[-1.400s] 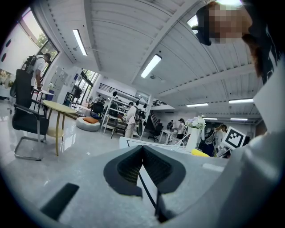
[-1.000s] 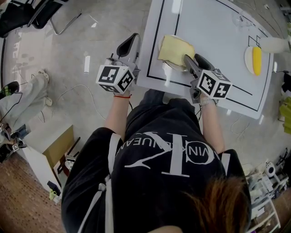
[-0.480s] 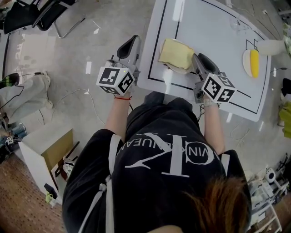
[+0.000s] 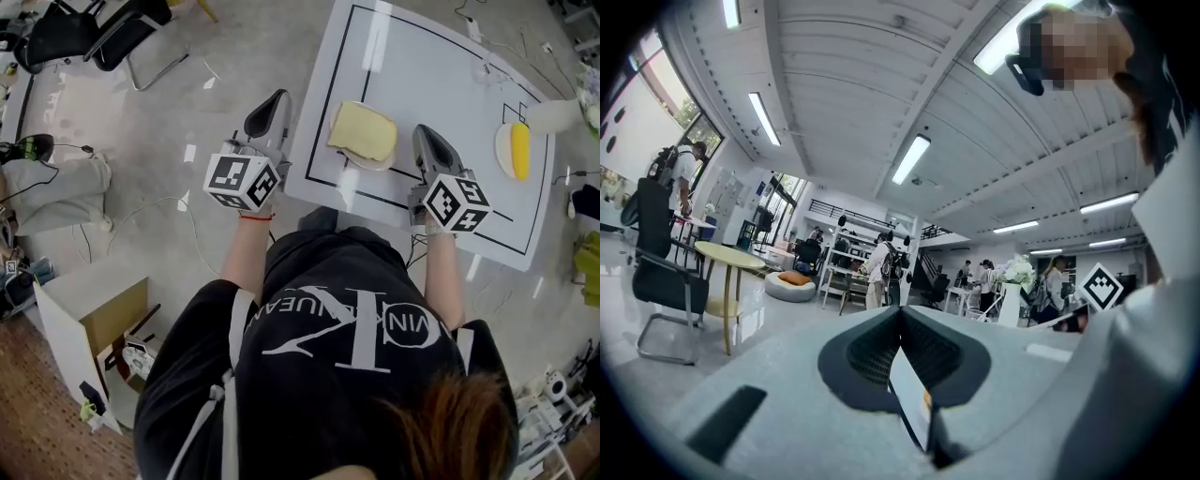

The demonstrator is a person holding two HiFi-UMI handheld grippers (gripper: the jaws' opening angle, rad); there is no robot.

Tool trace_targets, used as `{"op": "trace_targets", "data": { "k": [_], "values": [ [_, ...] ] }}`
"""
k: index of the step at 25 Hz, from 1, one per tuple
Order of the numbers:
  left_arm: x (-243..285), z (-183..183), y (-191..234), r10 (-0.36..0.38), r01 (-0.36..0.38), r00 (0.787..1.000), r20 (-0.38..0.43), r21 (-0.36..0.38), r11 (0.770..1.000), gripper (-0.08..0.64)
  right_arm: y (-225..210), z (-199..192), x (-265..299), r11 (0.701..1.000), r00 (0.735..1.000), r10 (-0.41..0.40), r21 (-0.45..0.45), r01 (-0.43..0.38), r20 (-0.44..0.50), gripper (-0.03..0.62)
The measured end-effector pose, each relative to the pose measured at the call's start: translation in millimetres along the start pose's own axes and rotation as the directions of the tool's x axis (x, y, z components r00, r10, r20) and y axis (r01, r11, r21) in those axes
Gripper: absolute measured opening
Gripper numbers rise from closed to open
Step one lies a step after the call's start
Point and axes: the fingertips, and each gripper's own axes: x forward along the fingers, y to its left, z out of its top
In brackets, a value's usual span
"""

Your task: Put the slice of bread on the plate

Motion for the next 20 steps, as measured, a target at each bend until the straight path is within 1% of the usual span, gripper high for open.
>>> {"op": "trace_targets", "data": {
  "k": [5, 11, 20],
  "values": [
    [-4, 8, -10, 0.024, -0.023, 1.0, -0.019, 0.075, 0.997, 0.005, 1, 18, -8, 0.997, 0.999, 0.032, -0.071, -0.029, 0.04, 0.002],
    [-15, 17, -22, 0.054, -0.054, 0.999, 0.004, 0.071, 0.996, 0.005, -1, 35, -27, 0.991, 0.995, 0.053, -0.129, -0.041, 0.086, 0.001],
    [-32, 27, -42, 0.078, -0.08, 0.997, 0.021, 0.085, 0.993, 0.005, -11, 50, -55, 0.986, 0.985, 0.074, -0.162, -0.049, 0.153, 0.001]
  ]
}}
